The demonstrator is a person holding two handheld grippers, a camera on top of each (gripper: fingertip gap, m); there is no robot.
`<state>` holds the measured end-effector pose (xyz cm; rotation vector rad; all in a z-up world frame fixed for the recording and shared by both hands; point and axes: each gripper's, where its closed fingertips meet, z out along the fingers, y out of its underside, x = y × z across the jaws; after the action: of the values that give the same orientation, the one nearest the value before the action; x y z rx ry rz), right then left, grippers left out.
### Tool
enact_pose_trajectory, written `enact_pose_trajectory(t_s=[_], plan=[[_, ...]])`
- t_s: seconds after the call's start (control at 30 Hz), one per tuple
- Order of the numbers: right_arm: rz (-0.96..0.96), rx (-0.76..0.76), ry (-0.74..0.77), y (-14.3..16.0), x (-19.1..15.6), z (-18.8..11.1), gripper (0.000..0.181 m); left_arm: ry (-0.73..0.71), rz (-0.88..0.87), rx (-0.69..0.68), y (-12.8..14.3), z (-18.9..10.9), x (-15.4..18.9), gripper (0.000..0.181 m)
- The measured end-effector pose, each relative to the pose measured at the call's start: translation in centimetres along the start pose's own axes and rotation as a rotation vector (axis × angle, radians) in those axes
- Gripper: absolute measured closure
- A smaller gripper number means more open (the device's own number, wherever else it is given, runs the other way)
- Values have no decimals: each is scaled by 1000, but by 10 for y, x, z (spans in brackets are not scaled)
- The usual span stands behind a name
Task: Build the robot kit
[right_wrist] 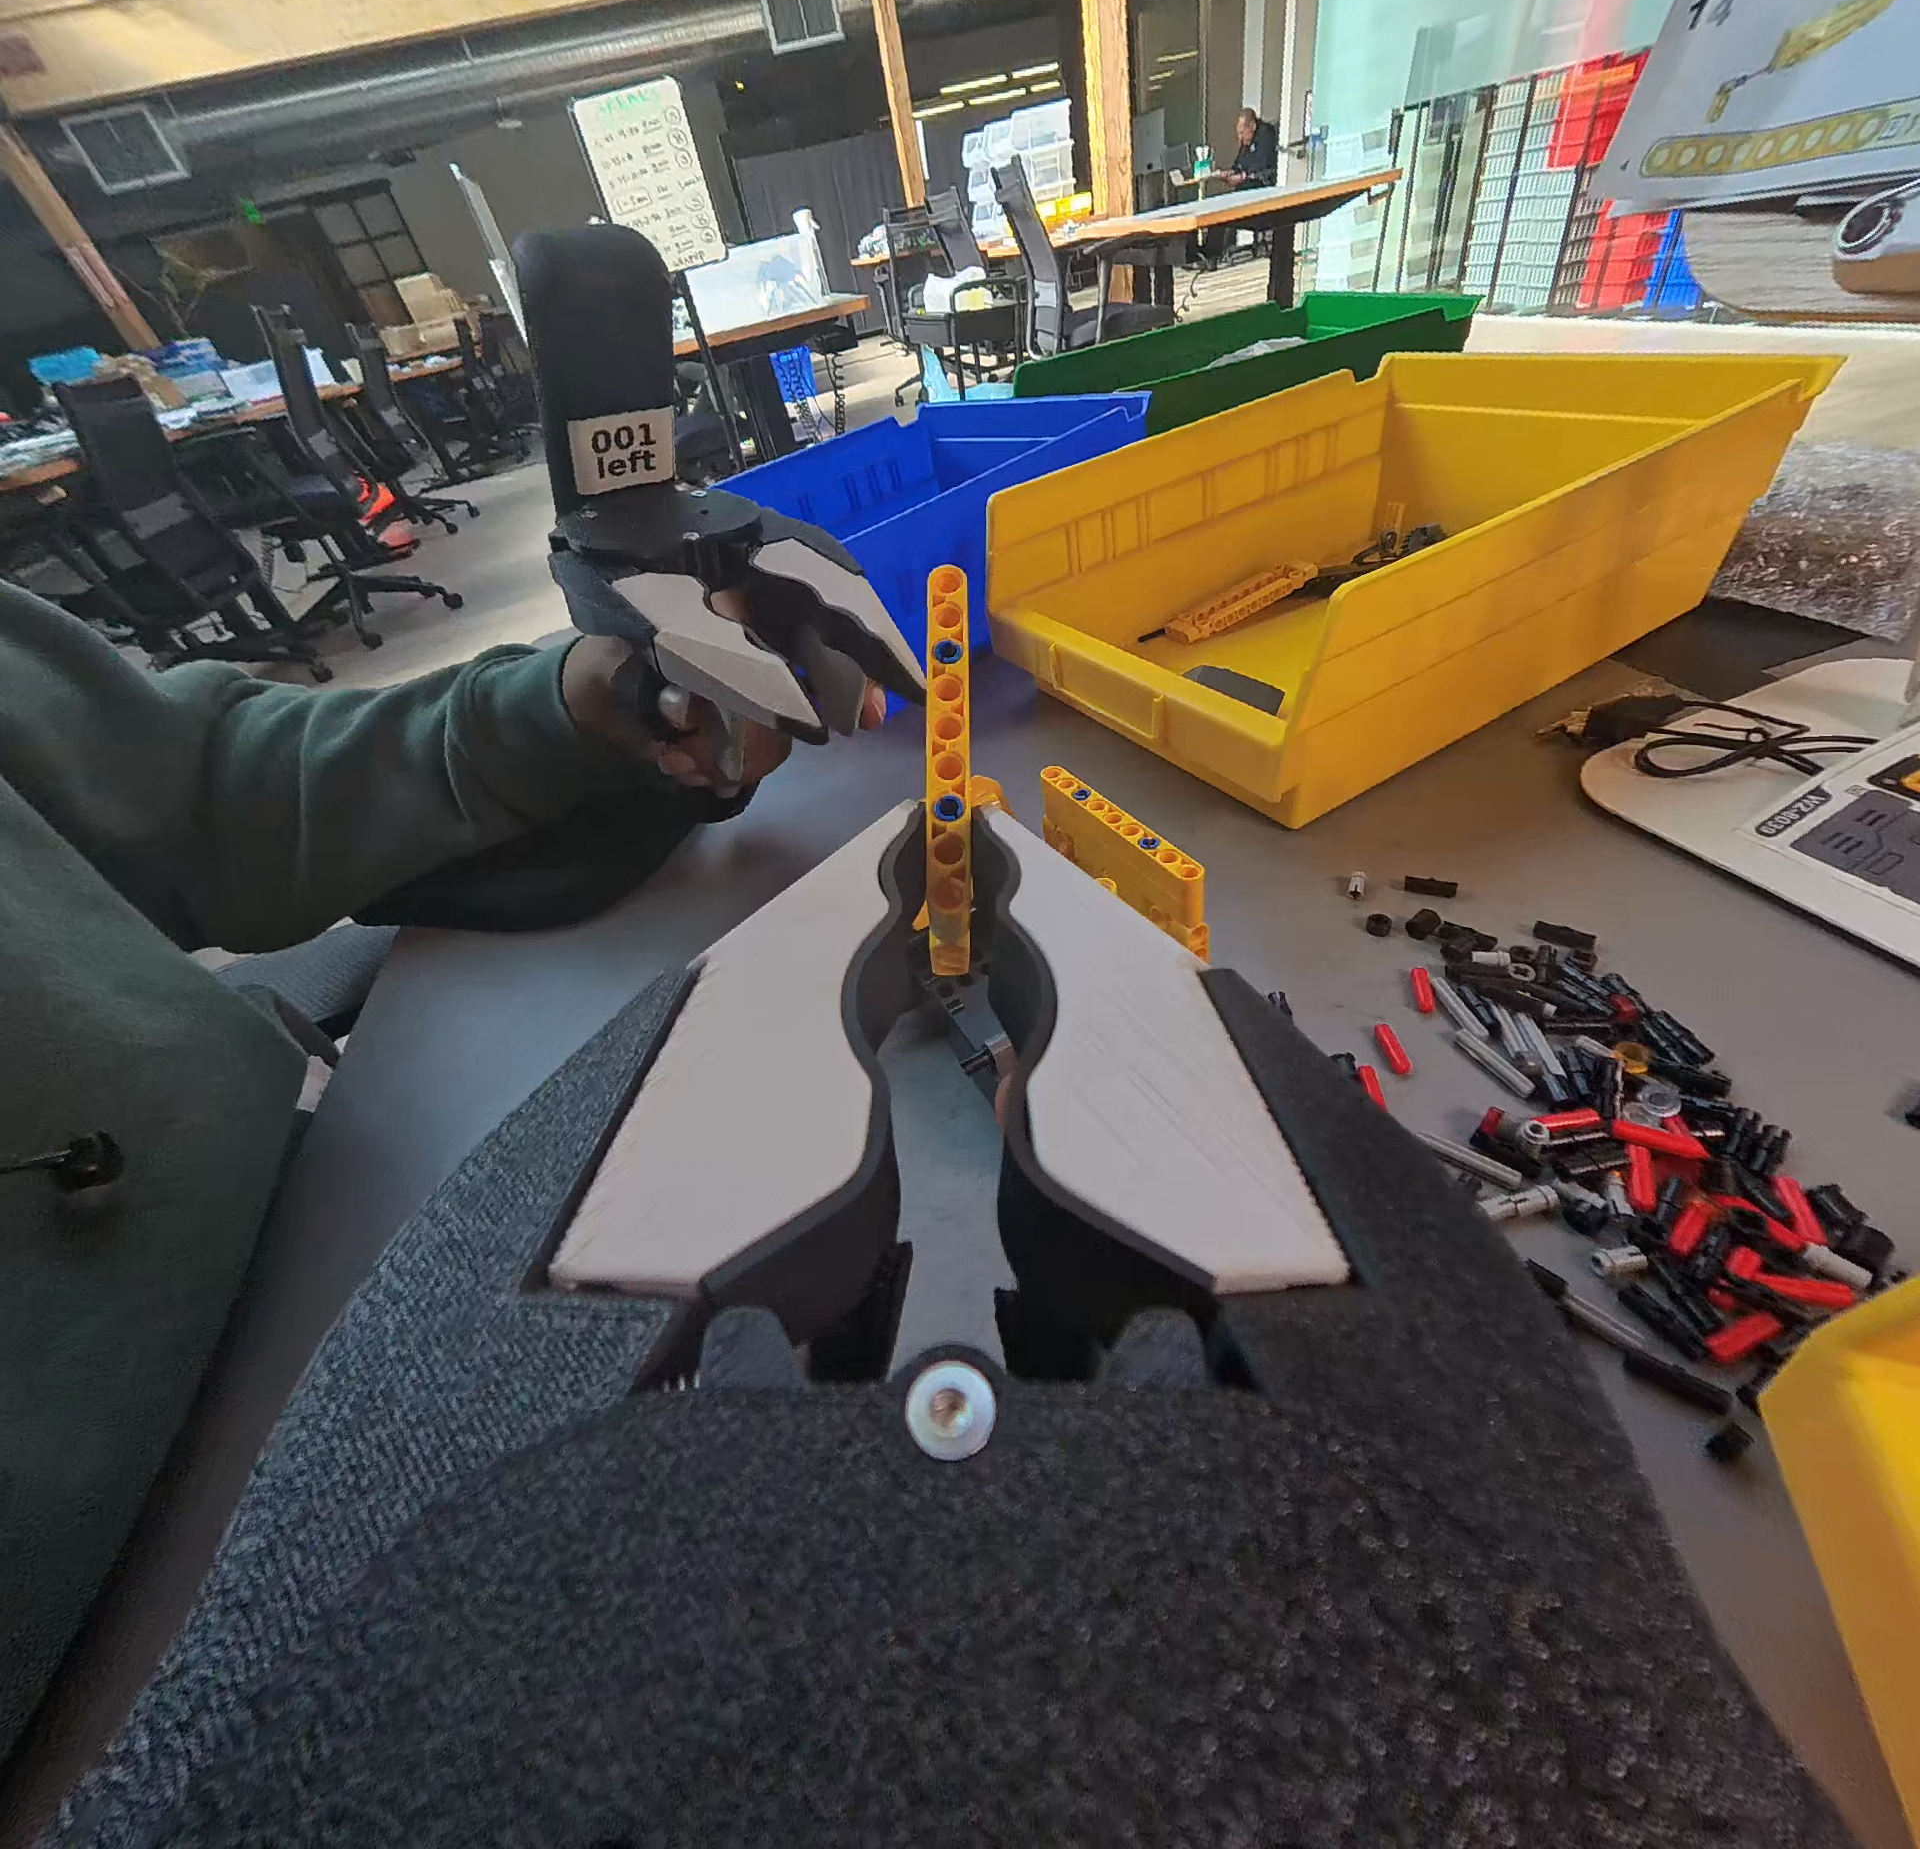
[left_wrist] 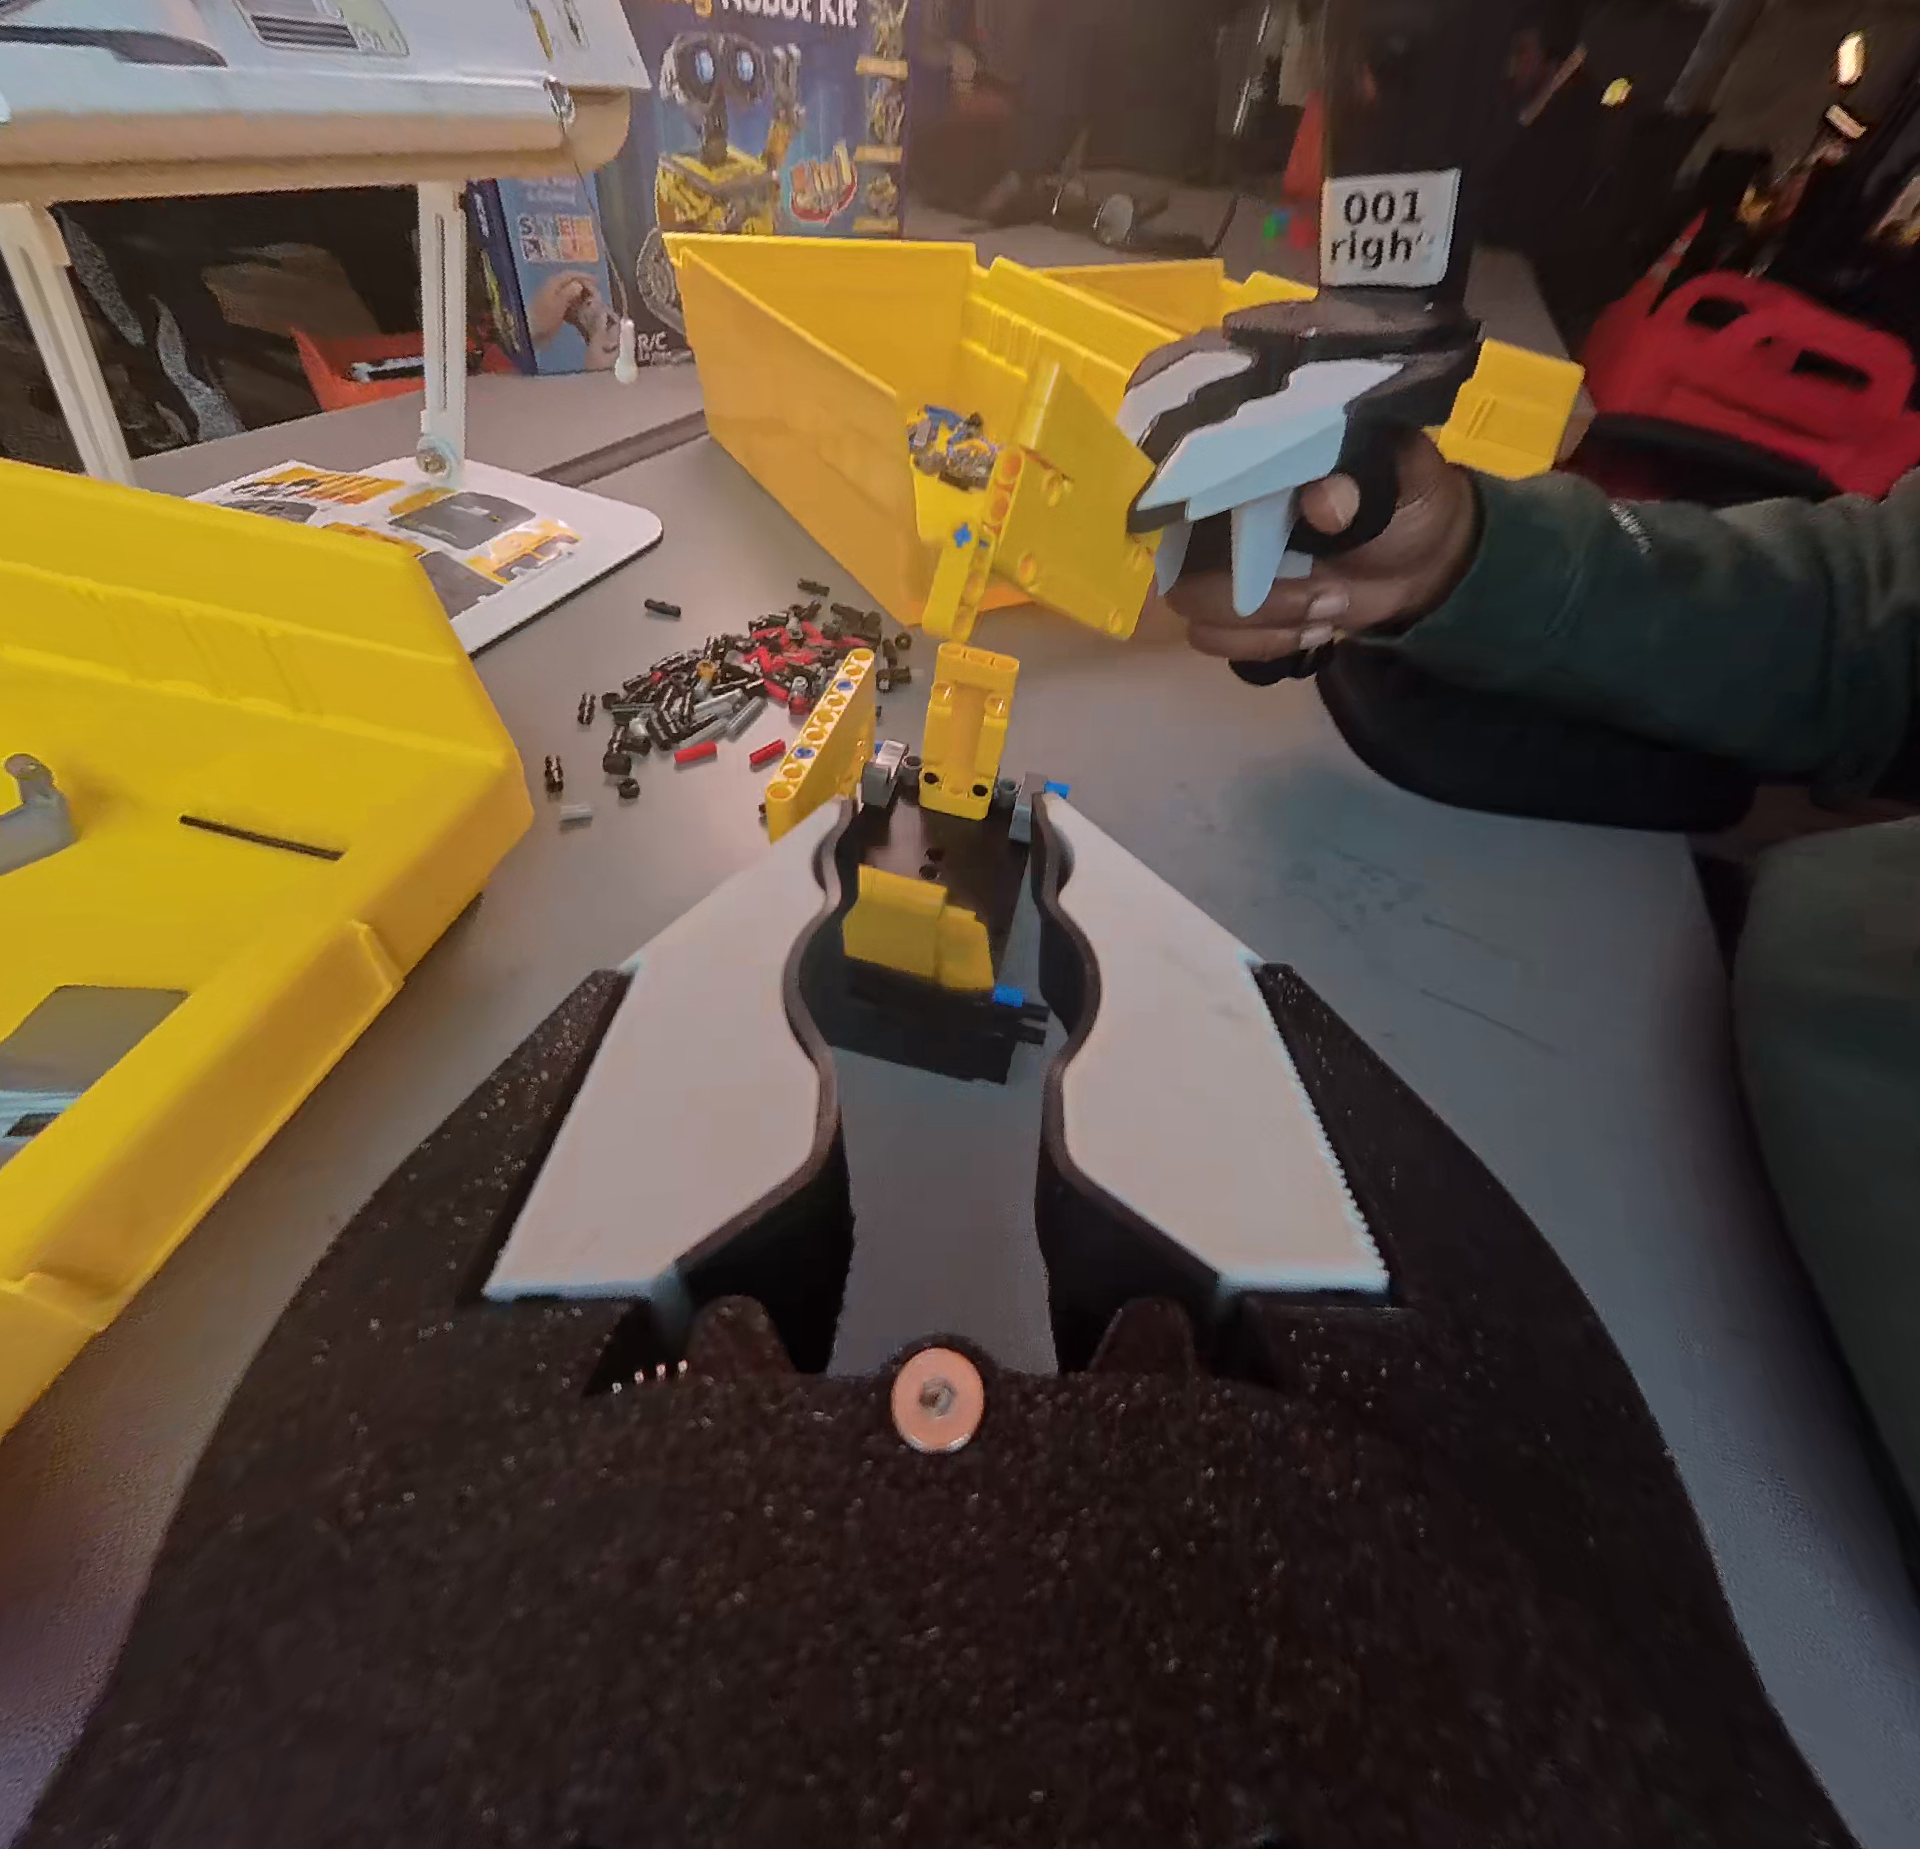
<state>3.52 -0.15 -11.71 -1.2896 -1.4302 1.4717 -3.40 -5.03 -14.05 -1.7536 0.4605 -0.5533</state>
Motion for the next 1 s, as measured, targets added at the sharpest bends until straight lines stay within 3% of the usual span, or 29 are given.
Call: enact_pose_trajectory(t_s=[0.27, 0.5, 0.57, 0.83, 1.0], plan=[[3, -59, -27, 13, -3, 7, 175, 114, -57, 79, -23, 13, 9, 149], [-11, -130, -120, 24, -18, 18, 175, 274, 72, -91, -6, 35, 27, 157], [-19, -148, -126, 29, -20, 19, 174, 272, 109, -133, 2, 38, 31, 170], [-52, -147, -65, 31, -11, 24, 168, 241, 53, -113, 3, 32, 29, 174], [-51, -125, -50, 27, -5, 20, 165, 264, -92, -19, -5, 26, 23, 175]])
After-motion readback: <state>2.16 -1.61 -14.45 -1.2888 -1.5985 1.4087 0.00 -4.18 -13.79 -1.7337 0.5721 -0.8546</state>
